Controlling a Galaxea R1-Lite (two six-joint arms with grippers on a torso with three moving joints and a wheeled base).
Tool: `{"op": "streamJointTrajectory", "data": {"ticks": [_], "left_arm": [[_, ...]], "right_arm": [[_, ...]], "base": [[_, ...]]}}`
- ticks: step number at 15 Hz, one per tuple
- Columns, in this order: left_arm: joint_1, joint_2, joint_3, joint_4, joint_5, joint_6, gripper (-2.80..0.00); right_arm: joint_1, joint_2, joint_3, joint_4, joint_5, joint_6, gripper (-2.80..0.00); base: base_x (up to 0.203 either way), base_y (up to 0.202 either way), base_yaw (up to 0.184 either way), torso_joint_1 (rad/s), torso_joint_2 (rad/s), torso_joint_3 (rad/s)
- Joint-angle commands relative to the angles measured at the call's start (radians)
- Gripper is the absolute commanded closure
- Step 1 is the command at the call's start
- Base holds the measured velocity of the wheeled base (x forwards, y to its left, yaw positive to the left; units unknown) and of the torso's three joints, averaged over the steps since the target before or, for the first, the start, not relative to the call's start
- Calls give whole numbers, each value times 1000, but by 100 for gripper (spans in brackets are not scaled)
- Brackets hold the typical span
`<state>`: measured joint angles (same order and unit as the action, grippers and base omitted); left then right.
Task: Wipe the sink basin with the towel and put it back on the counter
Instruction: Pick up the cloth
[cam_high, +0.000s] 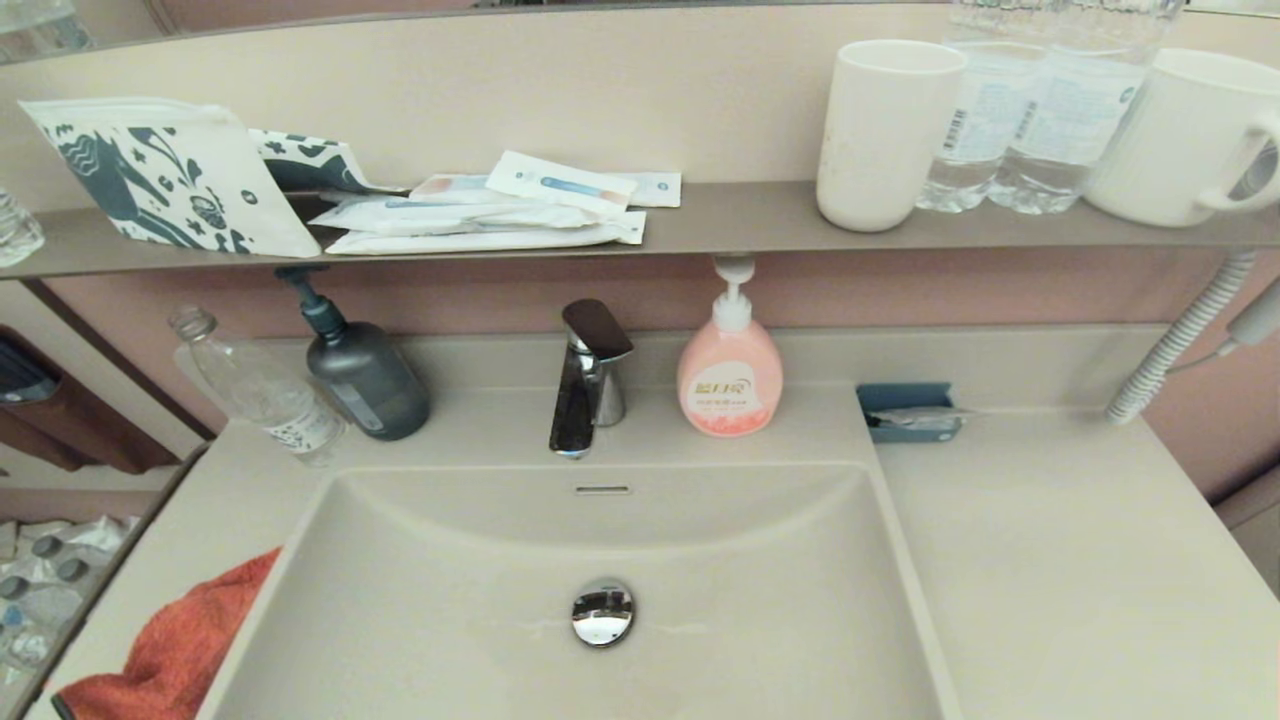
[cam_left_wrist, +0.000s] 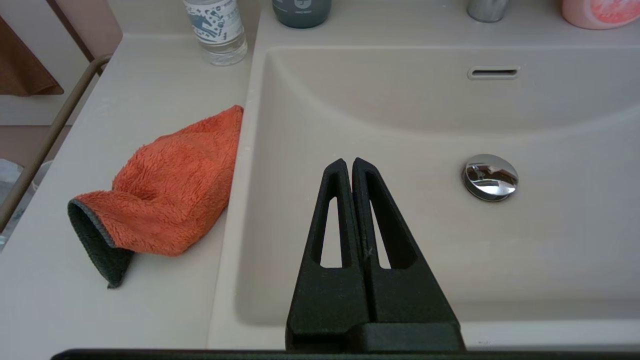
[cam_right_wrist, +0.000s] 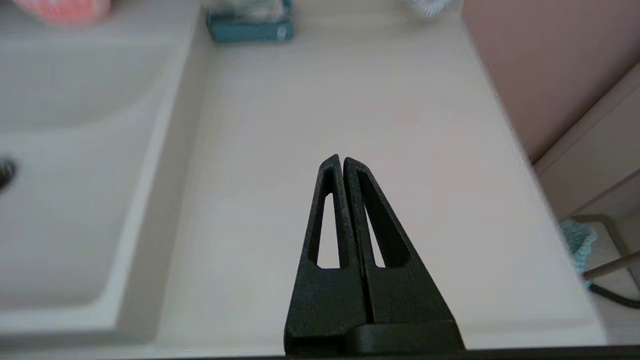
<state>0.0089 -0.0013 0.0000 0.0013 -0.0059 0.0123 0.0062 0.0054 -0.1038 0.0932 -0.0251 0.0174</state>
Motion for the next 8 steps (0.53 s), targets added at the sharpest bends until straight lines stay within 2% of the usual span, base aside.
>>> {"op": "streamJointTrajectory", "data": {"ticks": [1, 2, 4, 8], "left_arm": [[0, 1, 0, -1, 0, 0, 0], [0, 1, 0, -1, 0, 0, 0], [0, 1, 0, 0, 0, 0, 0], [0, 1, 0, 0, -1, 4, 0]], "right_arm": [[0, -5, 73, -64, 13, -6, 0], [0, -5, 94, -107, 20, -26, 0], [0, -5, 104, -88, 28, -91, 0], [1, -5, 104, -90, 31, -56, 0]], "base": [[0, 0, 0, 0, 0, 0], [0, 0, 0, 0, 0, 0], [0, 0, 0, 0, 0, 0], [0, 0, 0, 0, 0, 0]]}}
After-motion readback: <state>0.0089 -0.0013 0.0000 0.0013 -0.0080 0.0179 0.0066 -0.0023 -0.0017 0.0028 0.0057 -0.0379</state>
